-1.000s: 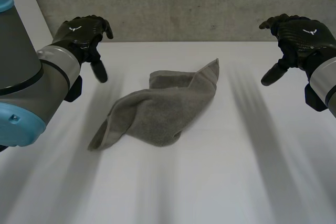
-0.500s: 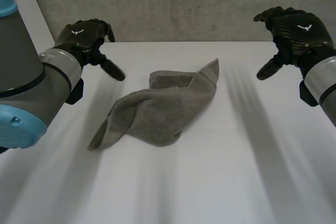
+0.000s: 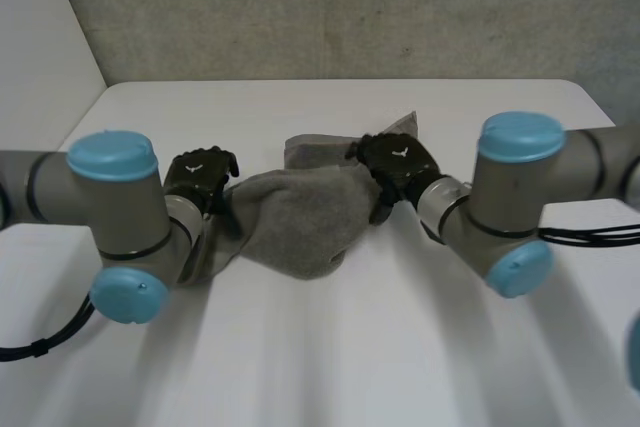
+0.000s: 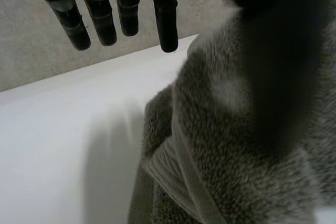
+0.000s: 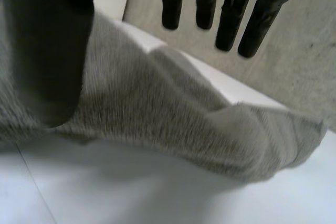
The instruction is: Fold the towel.
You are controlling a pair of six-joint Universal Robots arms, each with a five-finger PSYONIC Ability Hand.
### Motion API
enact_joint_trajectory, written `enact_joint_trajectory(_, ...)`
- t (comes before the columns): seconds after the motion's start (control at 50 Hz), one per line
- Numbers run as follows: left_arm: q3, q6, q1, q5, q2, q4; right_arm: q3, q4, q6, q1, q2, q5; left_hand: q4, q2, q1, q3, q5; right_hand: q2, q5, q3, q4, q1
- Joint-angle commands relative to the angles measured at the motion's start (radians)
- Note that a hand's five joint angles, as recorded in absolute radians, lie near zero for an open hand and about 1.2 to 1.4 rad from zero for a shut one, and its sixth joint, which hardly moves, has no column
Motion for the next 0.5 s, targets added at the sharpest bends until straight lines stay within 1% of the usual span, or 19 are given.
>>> enact_joint_trajectory(0.02,0.028,-0.002,-0.002,0.004,-0.074,0.056,-0.109,0.037,-0.034,0.026,0.108,0.079,-0.012,-0.006,-0.006,-0.009,0.025,0.425,0.415,0.423,0.422,0.417)
enact_joint_trajectory(0.04,0.028,-0.002,-0.002,0.004,-0.074,0.056,-0.112,0.054,-0.044,0.026,0.105,0.085,-0.012,-0.005,-0.006,-0.009,0.026,0.616,0.605,0.614,0.613,0.608)
enact_joint_trajectory(0.06,0.031,0.001,-0.002,0.004,-0.074,0.054,-0.112,0.054,-0.044,0.026,0.104,0.085,0.017,0.024,0.023,0.020,0.055,0.617,0.607,0.616,0.615,0.610)
enact_joint_trajectory(0.08,0.029,0.001,-0.002,0.004,-0.074,0.049,-0.112,0.066,-0.048,0.026,0.094,0.086,0.102,0.108,0.108,0.105,0.139,0.792,0.782,0.790,0.789,0.784)
enact_joint_trajectory(0.1,0.029,0.001,-0.002,0.004,-0.074,0.049,-0.106,0.077,-0.048,0.022,0.079,0.086,0.102,0.109,0.109,0.106,0.140,0.913,0.903,0.911,0.910,0.905)
enact_joint_trajectory(0.12,0.028,0.001,-0.002,0.004,-0.068,0.040,-0.095,0.092,-0.048,0.016,0.053,0.085,0.224,0.231,0.231,0.228,0.262,1.064,1.054,1.062,1.061,1.057)
enact_joint_trajectory(0.16,0.023,-0.006,-0.005,0.007,-0.053,0.011,-0.069,0.115,-0.051,0.012,0.013,0.083,0.515,0.522,0.521,0.518,0.552,1.066,1.056,1.064,1.063,1.058)
enact_joint_trajectory(0.18,0.023,-0.006,-0.005,0.007,-0.053,0.011,-0.069,0.115,-0.051,0.012,0.012,0.083,0.516,0.523,0.523,0.520,0.554,1.066,1.056,1.064,1.063,1.058)
enact_joint_trajectory(0.2,0.019,-0.009,-0.006,0.013,-0.034,-0.010,-0.023,0.146,-0.053,0.011,-0.032,0.073,0.630,0.636,0.636,0.633,0.667,1.066,1.056,1.064,1.063,1.058)
enact_joint_trajectory(0.22,0.014,-0.010,-0.006,0.021,-0.010,-0.036,-0.023,0.146,-0.053,0.011,-0.032,0.073,0.680,0.687,0.686,0.684,0.718,1.066,1.056,1.064,1.063,1.058)
enact_joint_trajectory(0.24,0.014,-0.010,-0.006,0.021,-0.010,-0.036,0.047,0.178,-0.062,0.000,-0.102,0.063,0.681,0.688,0.687,0.684,0.718,1.066,1.056,1.064,1.063,1.058)
enact_joint_trajectory(0.26,0.005,-0.012,-0.008,0.030,0.015,-0.067,0.048,0.178,-0.062,0.000,-0.103,0.063,0.684,0.690,0.690,0.687,0.721,1.066,1.056,1.064,1.063,1.058)
enact_joint_trajectory(0.28,-0.013,-0.012,-0.008,0.041,0.044,-0.101,0.122,0.197,-0.082,-0.014,-0.166,0.053,0.684,0.690,0.690,0.687,0.721,1.066,1.056,1.064,1.063,1.058)
enact_joint_trajectory(0.3,-0.013,-0.012,-0.008,0.041,0.044,-0.101,0.123,0.197,-0.082,-0.014,-0.167,0.053,0.684,0.690,0.690,0.687,0.721,1.066,1.056,1.064,1.063,1.058)
enact_joint_trajectory(0.36,-0.073,-0.013,-0.005,0.079,0.113,-0.157,0.386,0.247,-0.203,-0.024,-0.361,-0.018,0.675,0.682,0.681,0.678,0.713,1.066,1.056,1.064,1.063,1.058)
enact_joint_trajectory(0.44,-0.144,-0.012,-0.005,0.110,0.155,-0.165,0.511,0.304,-0.269,-0.014,-0.440,-0.061,0.654,0.661,0.661,0.658,0.692,1.066,1.056,1.064,1.063,1.058)
enact_joint_trajectory(0.46,-0.177,-0.012,-0.002,0.121,0.167,-0.165,0.555,0.328,-0.287,-0.015,-0.467,-0.070,0.648,0.655,0.655,0.652,0.686,0.648,0.638,0.646,0.645,0.641)
enact_joint_trajectory(0.48,-0.214,-0.010,0.000,0.133,0.176,-0.165,0.584,0.342,-0.291,-0.020,-0.483,-0.081,0.646,0.652,0.652,0.649,0.683,0.036,0.026,0.035,0.034,0.029)
enact_joint_trajectory(0.5,-0.214,-0.010,0.000,0.133,0.176,-0.165,0.585,0.342,-0.291,-0.020,-0.483,-0.081,0.646,0.652,0.652,0.649,0.683,0.030,0.020,0.029,0.027,0.023)
